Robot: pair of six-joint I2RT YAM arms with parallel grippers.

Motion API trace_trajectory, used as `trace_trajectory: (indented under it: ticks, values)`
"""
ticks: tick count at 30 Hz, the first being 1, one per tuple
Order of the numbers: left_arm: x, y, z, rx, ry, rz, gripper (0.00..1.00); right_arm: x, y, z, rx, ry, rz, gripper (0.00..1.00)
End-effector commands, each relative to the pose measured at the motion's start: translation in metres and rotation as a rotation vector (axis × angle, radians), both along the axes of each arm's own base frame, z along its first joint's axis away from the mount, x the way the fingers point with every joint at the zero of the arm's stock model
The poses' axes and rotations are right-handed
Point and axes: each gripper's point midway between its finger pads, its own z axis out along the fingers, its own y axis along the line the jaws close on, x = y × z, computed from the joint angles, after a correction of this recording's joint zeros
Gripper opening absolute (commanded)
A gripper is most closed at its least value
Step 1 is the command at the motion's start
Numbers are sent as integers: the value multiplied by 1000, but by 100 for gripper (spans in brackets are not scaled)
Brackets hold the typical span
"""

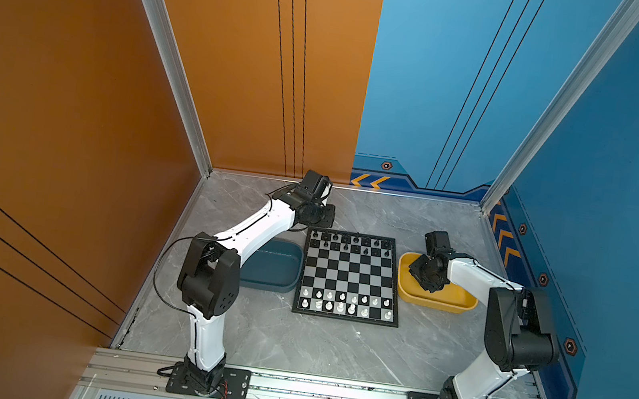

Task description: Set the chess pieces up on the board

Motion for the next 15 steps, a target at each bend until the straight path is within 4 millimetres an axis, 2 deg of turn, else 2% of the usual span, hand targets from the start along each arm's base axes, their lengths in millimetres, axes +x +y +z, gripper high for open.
trace_trajectory:
  ticks: [1, 15]
  values:
    - [-1, 4, 3, -23, 8, 12, 19, 2, -1, -4, 14, 9, -21, 37]
    - [1, 7, 3, -27, 7, 20, 19, 12, -5, -3, 17, 1, -33, 37]
